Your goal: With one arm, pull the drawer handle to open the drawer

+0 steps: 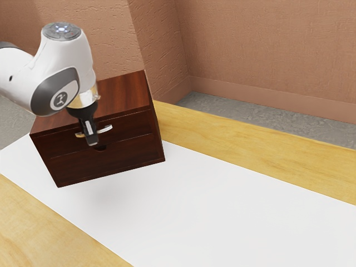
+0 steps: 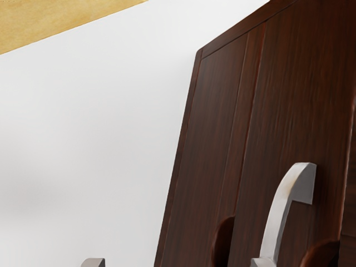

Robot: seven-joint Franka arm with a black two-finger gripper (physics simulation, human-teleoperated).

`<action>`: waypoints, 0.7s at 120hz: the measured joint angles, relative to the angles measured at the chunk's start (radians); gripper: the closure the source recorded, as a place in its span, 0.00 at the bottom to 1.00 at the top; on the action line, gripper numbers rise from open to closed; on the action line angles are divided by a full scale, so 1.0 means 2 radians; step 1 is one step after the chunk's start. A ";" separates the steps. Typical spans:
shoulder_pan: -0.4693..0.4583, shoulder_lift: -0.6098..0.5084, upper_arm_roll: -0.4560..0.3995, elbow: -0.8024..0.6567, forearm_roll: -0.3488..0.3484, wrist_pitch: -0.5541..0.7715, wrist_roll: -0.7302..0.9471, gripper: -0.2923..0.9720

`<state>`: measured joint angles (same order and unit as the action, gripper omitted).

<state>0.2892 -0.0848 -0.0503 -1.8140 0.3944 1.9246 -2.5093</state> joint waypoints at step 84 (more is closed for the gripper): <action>0.029 0.013 0.007 -0.003 0.039 0.024 -0.045 0.55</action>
<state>0.3480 -0.0584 -0.0369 -1.8199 0.4715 1.9720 -2.6000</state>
